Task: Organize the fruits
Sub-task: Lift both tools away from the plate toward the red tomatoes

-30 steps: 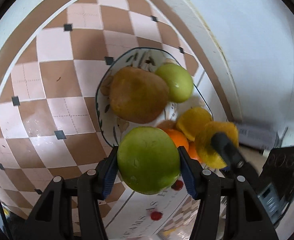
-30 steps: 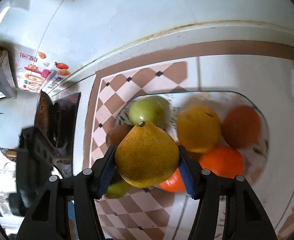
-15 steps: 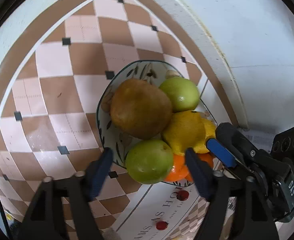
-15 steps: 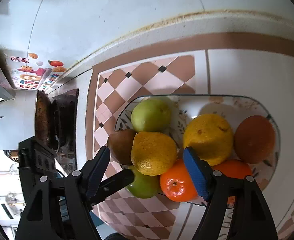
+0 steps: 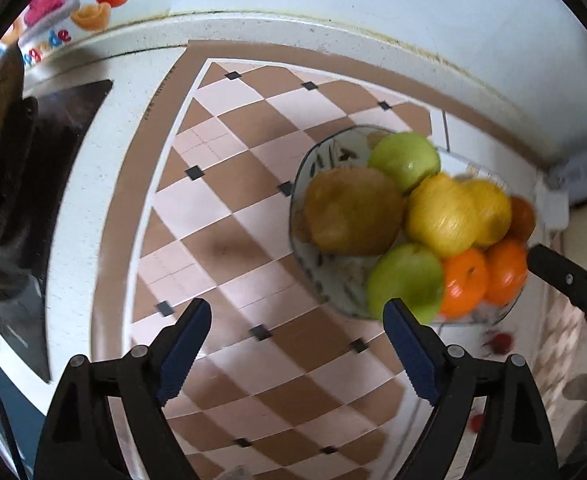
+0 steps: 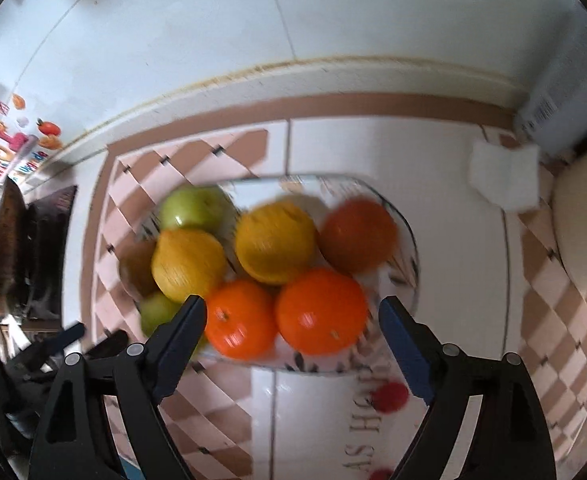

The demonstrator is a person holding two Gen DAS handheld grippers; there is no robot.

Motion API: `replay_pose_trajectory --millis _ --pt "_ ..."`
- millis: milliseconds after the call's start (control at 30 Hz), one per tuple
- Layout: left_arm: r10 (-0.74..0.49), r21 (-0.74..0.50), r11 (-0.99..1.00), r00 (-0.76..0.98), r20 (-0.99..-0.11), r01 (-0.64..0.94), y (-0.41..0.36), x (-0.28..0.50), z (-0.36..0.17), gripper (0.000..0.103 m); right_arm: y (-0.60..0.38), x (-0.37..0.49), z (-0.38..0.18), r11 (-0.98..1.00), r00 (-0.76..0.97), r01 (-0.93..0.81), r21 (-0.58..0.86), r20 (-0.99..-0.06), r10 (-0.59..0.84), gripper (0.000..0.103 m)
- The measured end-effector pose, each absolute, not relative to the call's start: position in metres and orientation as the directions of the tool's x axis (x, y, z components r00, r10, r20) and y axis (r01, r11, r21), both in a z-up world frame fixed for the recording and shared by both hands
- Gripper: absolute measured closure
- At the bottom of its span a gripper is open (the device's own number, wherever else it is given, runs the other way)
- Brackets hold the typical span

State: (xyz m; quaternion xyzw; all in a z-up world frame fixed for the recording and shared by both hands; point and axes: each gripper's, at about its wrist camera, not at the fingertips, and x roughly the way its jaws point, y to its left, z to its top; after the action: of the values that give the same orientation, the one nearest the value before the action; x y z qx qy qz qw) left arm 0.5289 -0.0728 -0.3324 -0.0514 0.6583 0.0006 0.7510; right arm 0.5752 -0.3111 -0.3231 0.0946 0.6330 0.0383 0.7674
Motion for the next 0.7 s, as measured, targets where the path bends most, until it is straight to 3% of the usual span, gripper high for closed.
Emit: replay_pose_trajectory --millis 233,700 --pt "-0.026 -0.03 0.999 0.171 -0.985 -0.019 -0.076 0.513 -0.322 0.015 -0.315 0.528 -0.317 0.987 0.224 0.091 0.133 -0.968 0.11 0.013" --pt "-0.043 -0.016 0.997 0.35 -0.936 0.079 -0.087 0.454 -0.234 0.015 -0.31 0.443 -0.243 0.985 0.361 0.102 0.137 -0.928 0.092 0.013"
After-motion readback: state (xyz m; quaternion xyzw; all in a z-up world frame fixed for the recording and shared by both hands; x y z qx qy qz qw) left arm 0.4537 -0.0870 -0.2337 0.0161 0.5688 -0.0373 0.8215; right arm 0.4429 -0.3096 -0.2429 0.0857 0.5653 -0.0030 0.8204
